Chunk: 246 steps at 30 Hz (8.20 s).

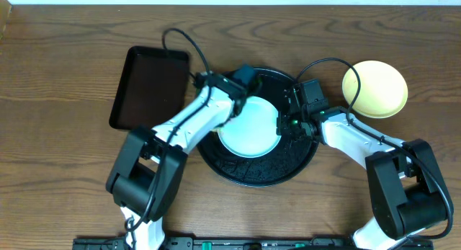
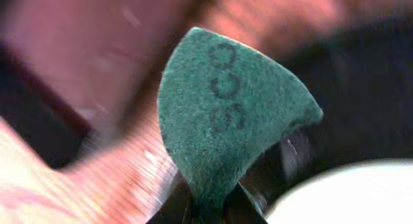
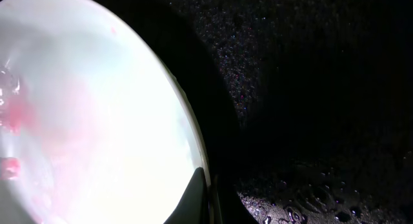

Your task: Clean dirty plates on tray and stack at the side

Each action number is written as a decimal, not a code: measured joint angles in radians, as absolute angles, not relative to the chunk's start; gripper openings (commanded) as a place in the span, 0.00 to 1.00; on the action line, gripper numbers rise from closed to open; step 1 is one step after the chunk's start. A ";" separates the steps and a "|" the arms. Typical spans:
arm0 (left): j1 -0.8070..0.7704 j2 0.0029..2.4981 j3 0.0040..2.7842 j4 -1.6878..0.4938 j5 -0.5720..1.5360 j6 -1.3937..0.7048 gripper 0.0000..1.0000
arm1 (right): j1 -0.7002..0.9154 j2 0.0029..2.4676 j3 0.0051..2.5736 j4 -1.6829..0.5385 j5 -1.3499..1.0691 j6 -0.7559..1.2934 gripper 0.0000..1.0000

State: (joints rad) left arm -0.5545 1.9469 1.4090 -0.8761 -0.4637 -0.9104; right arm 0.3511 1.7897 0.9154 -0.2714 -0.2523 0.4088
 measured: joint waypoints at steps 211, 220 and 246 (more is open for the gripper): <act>0.135 1.599 1.428 -0.796 0.076 -0.315 0.79 | 0.028 0.012 0.083 -0.016 -0.308 0.175 0.99; 0.135 1.599 1.428 -0.796 0.076 -0.315 0.80 | 0.051 0.012 0.007 -0.010 -0.242 0.176 0.99; 0.135 1.599 1.428 -0.796 0.076 -0.315 0.80 | -0.053 0.012 0.007 -0.063 -0.101 0.124 0.99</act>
